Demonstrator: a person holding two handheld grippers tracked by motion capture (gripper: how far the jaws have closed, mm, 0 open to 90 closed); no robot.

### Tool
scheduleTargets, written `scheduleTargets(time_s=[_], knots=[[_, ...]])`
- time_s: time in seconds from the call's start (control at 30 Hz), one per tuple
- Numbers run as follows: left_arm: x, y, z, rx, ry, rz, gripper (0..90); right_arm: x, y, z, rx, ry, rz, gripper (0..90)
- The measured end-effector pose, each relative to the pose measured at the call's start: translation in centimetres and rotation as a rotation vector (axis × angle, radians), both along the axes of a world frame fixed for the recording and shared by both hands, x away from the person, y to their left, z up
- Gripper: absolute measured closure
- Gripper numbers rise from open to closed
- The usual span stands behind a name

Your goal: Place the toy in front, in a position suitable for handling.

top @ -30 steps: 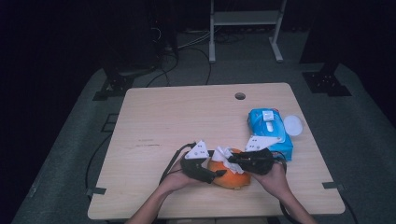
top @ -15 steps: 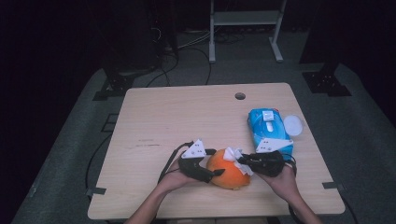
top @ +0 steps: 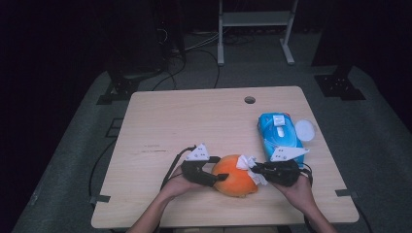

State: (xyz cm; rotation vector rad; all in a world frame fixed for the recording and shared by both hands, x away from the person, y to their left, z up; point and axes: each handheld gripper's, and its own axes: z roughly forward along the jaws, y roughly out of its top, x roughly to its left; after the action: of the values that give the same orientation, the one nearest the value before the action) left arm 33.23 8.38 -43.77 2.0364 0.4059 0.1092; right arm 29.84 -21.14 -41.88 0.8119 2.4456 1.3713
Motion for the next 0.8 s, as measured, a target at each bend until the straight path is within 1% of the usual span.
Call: scheduleTargets(time_s=[0.03, 0.07, 0.13, 0.17, 0.2, 0.27, 0.3, 0.33, 0.37, 0.4, 0.47, 0.53, 0.57, 0.6, 0.63, 0.67, 0.73, 0.77, 0.8], knots=[[0.0, 0.0, 0.0, 0.0, 0.0, 0.0, 26.6, 0.0, 0.1, 0.0, -0.003, -0.003, -0.001, 84.0], [-0.2, -0.1, 0.4, -0.015, -0.023, -0.019, 26.6, 0.0, 0.1, 0.0, -0.003, -0.003, -0.001, 84.0], [-0.4, -0.4, 1.0, -0.044, -0.058, -0.053, 27.7, 0.0, 0.5, 0.2, -0.005, -0.019, 0.007, 84.0], [-0.5, -0.5, 1.1, -0.048, -0.069, -0.049, 29.2, 0.1, 0.7, 0.3, 0.003, -0.025, 0.018, 84.0], [-0.4, -0.6, 1.0, -0.029, -0.071, -0.039, 29.8, 0.1, 1.1, 0.5, 0.007, -0.029, 0.025, 83.9], [-0.1, -0.4, 0.5, -0.022, -0.052, -0.023, 32.3, 0.3, 1.7, 0.8, -0.012, -0.053, 0.028, 83.9], [0.0, -0.2, 0.3, -0.013, -0.044, -0.012, 33.3, 0.4, 1.8, 0.9, -0.011, -0.057, 0.028, 83.9], [0.1, 0.0, 0.1, -0.002, -0.036, -0.004, 34.7, 0.7, 1.7, 0.7, -0.005, -0.046, 0.026, 83.9], [0.2, 0.2, 0.0, -0.001, -0.02, 0.002, 34.7, 0.7, 1.7, 0.7, -0.005, -0.046, 0.026, 83.9], [0.2, 0.3, -0.1, 0.002, -0.008, 0.006, 34.9, 0.8, 1.6, 0.5, 0.005, -0.038, 0.024, 83.9], [0.2, 0.4, -0.2, 0.011, -0.004, 0.005, 35.0, 0.7, 1.0, 0.1, 0.021, -0.016, 0.014, 83.9], [0.3, 0.6, -0.3, 0.016, 0.003, 0.012, 35.0, 0.4, 0.3, -0.5, 0.009, -0.002, 0.003, 83.9], [0.3, 0.6, -0.3, 0.016, 0.003, 0.012, 35.0, 0.4, 0.3, -0.5, 0.009, -0.002, 0.003, 83.9], [0.4, 0.8, -0.4, 0.017, 0.007, 0.014, 35.0, 0.3, 0.1, -0.7, 0.008, 0.008, 0.0, 83.9], [0.5, 0.7, -0.5, 0.011, 0.012, 0.02, 34.9, 0.0, -0.1, -0.8, 0.006, 0.013, -0.002, 83.9], [0.5, 0.7, -0.5, 0.015, 0.013, 0.023, 34.9, -0.2, -0.1, -0.9, 0.002, 0.017, 0.001, 83.9], [0.6, 0.6, -0.6, 0.02, 0.01, 0.036, 34.9, -1.0, 0.3, -0.6, 0.011, 0.014, 0.045, 83.9], [0.6, 0.6, -0.6, 0.02, 0.01, 0.036, 34.9, -1.0, 0.3, -0.6, 0.011, 0.014, 0.045, 83.9], [0.7, 0.7, -0.7, 0.007, 0.024, 0.046, 34.9, -1.4, 0.9, -0.2, 0.022, 0.003, 0.086, 83.9]])
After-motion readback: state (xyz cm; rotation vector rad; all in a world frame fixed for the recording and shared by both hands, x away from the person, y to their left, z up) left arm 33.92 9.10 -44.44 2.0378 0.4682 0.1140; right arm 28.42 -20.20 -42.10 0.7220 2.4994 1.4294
